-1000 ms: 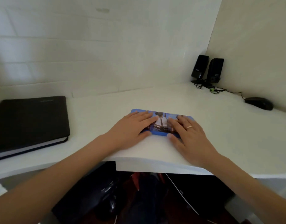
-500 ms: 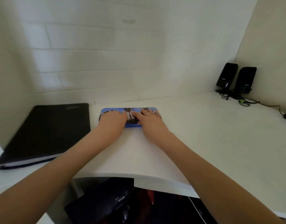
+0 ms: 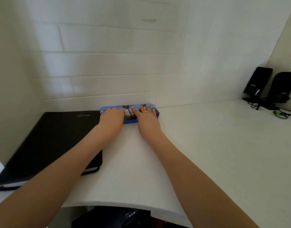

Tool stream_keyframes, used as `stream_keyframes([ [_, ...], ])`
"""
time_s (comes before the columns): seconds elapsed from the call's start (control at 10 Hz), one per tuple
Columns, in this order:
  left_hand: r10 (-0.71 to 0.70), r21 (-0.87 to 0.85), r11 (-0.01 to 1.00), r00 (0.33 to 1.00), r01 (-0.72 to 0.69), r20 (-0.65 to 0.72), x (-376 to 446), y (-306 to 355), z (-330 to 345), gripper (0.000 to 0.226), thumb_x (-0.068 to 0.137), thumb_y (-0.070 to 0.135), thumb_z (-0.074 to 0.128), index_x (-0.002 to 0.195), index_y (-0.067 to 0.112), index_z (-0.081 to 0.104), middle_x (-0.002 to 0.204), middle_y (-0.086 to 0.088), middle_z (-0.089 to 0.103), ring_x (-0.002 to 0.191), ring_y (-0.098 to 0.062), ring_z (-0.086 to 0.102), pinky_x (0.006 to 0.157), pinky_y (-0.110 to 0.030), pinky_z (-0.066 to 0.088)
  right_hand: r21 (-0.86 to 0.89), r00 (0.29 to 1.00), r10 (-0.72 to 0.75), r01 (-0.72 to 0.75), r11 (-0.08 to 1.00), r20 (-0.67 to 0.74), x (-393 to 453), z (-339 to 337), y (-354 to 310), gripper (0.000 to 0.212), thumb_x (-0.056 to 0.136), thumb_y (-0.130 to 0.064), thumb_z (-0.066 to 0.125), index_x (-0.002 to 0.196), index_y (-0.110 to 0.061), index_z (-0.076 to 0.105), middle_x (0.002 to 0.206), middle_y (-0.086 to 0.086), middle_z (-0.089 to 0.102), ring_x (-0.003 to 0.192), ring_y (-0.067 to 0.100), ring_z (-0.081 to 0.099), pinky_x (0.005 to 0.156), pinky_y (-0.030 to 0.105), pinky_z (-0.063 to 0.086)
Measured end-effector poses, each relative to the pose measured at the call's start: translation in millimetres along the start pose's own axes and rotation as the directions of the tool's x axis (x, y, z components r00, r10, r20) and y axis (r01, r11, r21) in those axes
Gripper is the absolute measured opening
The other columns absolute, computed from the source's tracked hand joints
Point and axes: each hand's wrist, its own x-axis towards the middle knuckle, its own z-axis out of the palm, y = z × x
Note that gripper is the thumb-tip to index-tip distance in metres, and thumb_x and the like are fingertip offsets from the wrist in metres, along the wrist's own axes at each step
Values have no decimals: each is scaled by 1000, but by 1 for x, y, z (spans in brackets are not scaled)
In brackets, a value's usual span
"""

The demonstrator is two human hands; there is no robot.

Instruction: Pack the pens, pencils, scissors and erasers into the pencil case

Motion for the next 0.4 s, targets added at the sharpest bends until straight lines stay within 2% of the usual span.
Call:
stream_keyframes([
  [0.1, -2, -17, 1000, 1000, 1, -24, 5, -2, 3, 24, 94, 15, 48, 116, 6, 52, 113, -16, 63, 101, -30, 61, 76, -37, 46, 24, 1000, -6, 6, 1000, 1, 6, 3, 4, 61, 94, 1, 34, 148, -26, 27, 156, 14, 24, 147, 30, 10, 119, 40, 1],
  [0.2, 0, -94, 996, 998, -6, -64, 5, -6, 8, 27, 92, 20, 51, 115, 6, 53, 115, -17, 61, 104, -31, 58, 80, -38, 45, 57, 999, -22, 24, 998, -25, 6, 6, 7, 61, 94, 2, 32, 148, -26, 27, 157, 12, 22, 147, 30, 7, 118, 41, -1],
  [0.3, -4, -191, 982, 997, -11, -78, 1, -7, 9, 24, 90, 20, 54, 110, 8, 57, 112, -17, 63, 101, -32, 58, 81, -40, 46, 153, 999, -31, 36, 988, -36, -3, 6, 5, 59, 95, 1, 37, 148, -25, 30, 157, 10, 22, 147, 29, 6, 118, 41, 5],
  [0.4, -33, -392, 920, 990, -23, -135, -2, -11, 6, 25, 87, 18, 58, 111, 9, 57, 111, -18, 64, 100, -33, 59, 77, -36, 44, 433, 999, 14, 6, 901, -43, -20, -5, 8, 53, 96, 1, 39, 145, -18, 37, 155, 9, 28, 146, 24, 18, 109, 22, 20],
])
